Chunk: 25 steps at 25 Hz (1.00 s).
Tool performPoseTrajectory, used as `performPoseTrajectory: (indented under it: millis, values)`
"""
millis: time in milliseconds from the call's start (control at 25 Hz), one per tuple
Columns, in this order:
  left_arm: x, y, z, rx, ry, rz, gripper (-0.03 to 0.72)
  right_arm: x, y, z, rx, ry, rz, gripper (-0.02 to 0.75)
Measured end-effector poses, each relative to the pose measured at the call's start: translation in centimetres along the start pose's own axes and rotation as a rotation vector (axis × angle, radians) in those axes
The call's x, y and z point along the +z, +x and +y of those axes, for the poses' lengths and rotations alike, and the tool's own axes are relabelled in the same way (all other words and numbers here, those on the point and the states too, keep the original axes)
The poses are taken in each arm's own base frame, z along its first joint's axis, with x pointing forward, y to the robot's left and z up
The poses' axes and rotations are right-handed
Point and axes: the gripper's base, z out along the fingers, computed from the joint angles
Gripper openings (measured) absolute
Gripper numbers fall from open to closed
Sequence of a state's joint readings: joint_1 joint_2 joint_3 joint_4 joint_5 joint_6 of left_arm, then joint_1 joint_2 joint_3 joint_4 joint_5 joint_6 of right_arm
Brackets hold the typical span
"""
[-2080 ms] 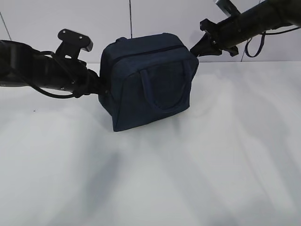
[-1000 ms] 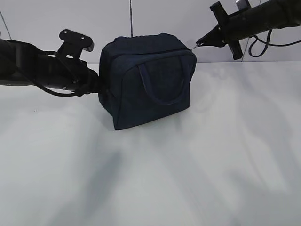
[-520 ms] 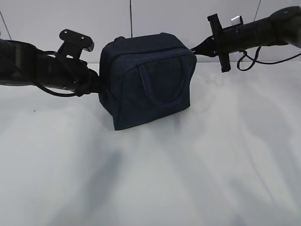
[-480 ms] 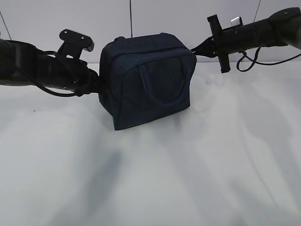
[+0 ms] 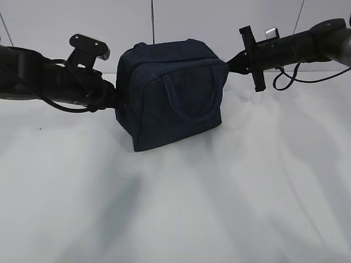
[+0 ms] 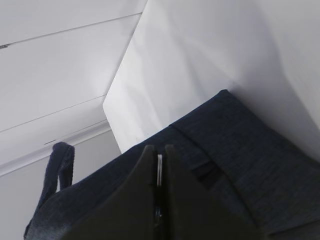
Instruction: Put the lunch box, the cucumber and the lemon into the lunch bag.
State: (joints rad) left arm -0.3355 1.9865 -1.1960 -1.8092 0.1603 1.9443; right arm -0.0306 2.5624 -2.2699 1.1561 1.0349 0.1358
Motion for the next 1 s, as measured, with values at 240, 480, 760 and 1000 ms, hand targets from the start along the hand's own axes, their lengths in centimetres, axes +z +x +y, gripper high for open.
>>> performPoseTrajectory:
  millis: [240,480,760,1000]
  values:
    - [0.0,0.0,0.0,0.0,0.0,0.0,-0.01,0.0,-0.1,-0.2,-0.03,0.018,-0.006,0.001]
    - [0.0,0.0,0.0,0.0,0.002,-0.001,-0.01,0.3,-0.1,-0.8,-0.119,0.101,-0.029,0.001]
    - [0.0,0.0,-0.1,0.001,0.007,-0.003,-0.01,1.4,0.5,-1.0,-0.267,0.189,-0.037,0.001]
    - [0.0,0.0,-0.1,0.001,0.013,-0.004,-0.01,3.1,1.8,-0.4,-0.377,0.206,-0.03,0.001]
